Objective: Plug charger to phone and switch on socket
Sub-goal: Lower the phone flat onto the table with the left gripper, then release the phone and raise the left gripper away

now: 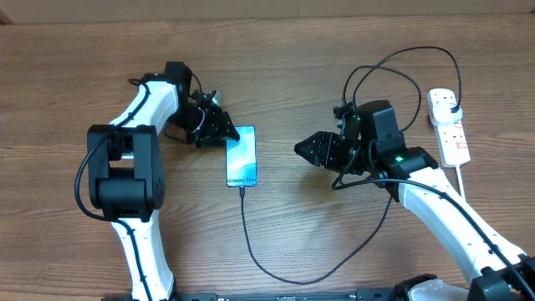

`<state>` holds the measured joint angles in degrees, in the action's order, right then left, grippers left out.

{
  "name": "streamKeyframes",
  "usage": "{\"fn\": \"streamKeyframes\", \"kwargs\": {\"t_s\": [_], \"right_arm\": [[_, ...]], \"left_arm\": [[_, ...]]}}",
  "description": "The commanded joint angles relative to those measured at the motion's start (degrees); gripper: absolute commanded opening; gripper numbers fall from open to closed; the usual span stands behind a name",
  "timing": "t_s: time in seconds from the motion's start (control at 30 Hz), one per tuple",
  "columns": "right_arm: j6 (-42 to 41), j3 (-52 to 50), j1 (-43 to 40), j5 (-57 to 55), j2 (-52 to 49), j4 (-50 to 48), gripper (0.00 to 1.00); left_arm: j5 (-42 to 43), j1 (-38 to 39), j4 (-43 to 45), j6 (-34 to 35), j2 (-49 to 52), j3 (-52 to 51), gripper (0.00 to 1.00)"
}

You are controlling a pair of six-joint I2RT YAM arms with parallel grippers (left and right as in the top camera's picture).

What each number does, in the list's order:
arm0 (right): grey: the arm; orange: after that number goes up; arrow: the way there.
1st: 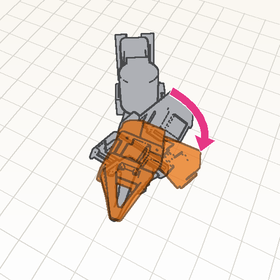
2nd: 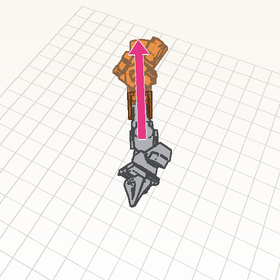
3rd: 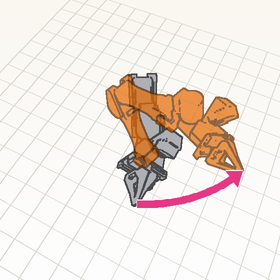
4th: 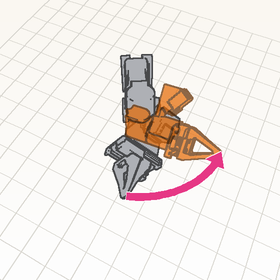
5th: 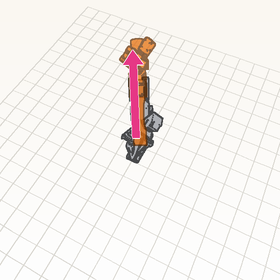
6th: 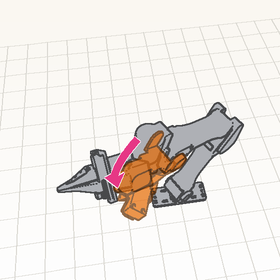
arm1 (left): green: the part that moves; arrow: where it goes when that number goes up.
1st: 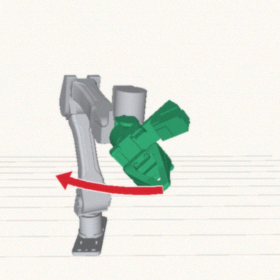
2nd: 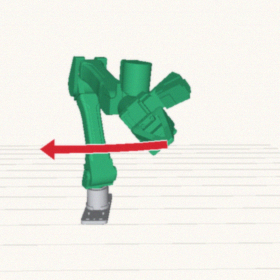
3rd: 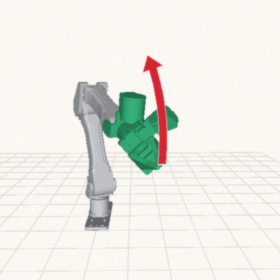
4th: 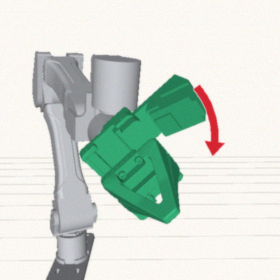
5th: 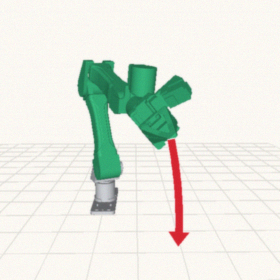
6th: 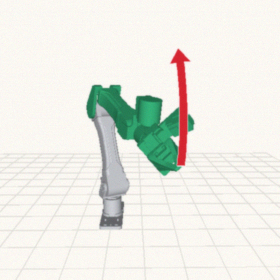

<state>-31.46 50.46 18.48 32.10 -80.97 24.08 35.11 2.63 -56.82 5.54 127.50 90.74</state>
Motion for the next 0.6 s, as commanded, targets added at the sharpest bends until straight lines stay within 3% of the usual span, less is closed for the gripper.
{"fn": "streamKeyframes", "kwargs": {"t_s": [0.0, 0.3, 0.57], "right_arm": [[0.4, 0.4, 0.3, -1.0, -0.2, 0.2, 0.57], [0.5, 0.4, 0.3, -2.1, -0.2, 1.2, 0.57], [0.5, 0.4, 0.3, -2.7, -0.2, 1.4, 0.57]], "left_arm": [[-14.8, -0.5, 0.1, 1.0, 2.7, -1.4, 0.56], [-15.6, -0.5, -4.2, 1.6, 0.8, 3.0, 0.61], [-15.6, -0.3, -9.4, 2.0, -9.6, 12.0, 0.61]]}}
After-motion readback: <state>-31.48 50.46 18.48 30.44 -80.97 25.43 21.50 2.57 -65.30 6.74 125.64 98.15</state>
